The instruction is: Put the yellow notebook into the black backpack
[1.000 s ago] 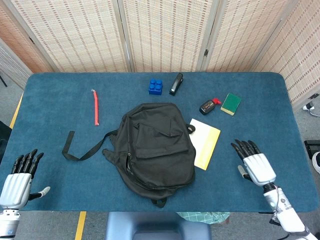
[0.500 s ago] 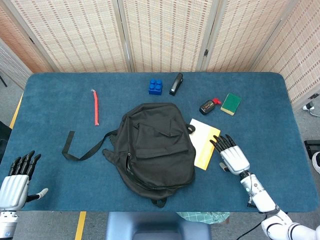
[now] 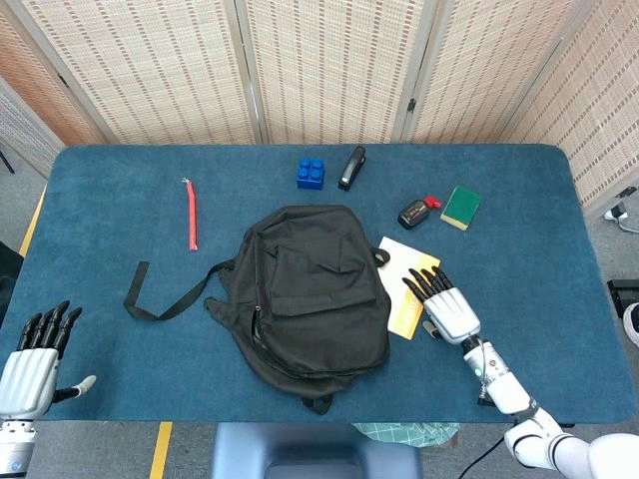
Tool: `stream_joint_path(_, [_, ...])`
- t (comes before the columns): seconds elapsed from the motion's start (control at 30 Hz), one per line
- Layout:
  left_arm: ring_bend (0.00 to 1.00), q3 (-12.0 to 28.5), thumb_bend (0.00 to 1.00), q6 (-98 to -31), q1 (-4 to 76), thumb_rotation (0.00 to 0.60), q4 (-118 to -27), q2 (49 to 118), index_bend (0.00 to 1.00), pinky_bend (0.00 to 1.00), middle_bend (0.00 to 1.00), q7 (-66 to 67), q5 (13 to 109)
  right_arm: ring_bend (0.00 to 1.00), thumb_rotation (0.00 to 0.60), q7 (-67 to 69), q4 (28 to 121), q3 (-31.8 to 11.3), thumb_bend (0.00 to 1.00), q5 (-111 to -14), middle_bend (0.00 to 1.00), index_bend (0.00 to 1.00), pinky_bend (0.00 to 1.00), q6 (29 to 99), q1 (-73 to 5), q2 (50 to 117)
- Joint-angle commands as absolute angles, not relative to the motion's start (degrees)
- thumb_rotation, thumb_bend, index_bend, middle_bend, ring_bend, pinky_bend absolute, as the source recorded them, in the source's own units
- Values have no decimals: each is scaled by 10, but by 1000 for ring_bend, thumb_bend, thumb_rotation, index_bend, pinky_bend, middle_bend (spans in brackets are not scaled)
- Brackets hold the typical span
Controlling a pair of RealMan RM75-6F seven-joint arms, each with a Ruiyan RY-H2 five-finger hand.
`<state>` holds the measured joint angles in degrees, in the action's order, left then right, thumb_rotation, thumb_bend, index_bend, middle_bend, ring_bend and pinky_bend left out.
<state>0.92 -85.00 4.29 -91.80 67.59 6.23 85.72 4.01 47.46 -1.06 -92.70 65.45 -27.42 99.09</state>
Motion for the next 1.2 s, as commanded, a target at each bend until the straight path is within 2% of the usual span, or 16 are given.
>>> stream_joint_path(0.03, [59, 9, 110, -849, 43, 600, -917, 677, 0, 0, 27, 62, 857, 72, 600, 45, 464, -9, 393, -928, 56, 0, 36, 658, -278, 997])
stream_joint_path(1.2, [50, 9, 110, -836, 45, 600, -905, 682, 0, 0, 27, 55, 848, 76, 600, 43, 424, 5, 409, -916, 59, 0, 36, 644, -293, 1020])
